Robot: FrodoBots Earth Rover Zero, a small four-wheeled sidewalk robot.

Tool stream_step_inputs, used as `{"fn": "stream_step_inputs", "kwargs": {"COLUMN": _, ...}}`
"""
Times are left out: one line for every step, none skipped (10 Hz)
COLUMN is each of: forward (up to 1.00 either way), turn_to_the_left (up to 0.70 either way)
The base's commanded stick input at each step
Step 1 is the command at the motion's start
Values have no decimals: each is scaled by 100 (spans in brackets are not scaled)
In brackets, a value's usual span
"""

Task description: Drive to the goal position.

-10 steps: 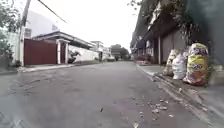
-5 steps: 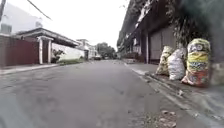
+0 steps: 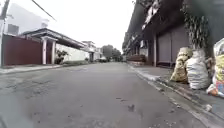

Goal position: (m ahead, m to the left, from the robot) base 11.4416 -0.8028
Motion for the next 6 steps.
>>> {"fn": "stream_step_inputs", "kwargs": {"forward": 100, "turn_to_the_left": 0}}
{"fn": "stream_step_inputs", "kwargs": {"forward": 100, "turn_to_the_left": -7}}
{"fn": "stream_step_inputs", "kwargs": {"forward": 100, "turn_to_the_left": -21}}
{"fn": "stream_step_inputs", "kwargs": {"forward": 100, "turn_to_the_left": -35}}
{"fn": "stream_step_inputs", "kwargs": {"forward": 100, "turn_to_the_left": -40}}
{"fn": "stream_step_inputs", "kwargs": {"forward": 100, "turn_to_the_left": -35}}
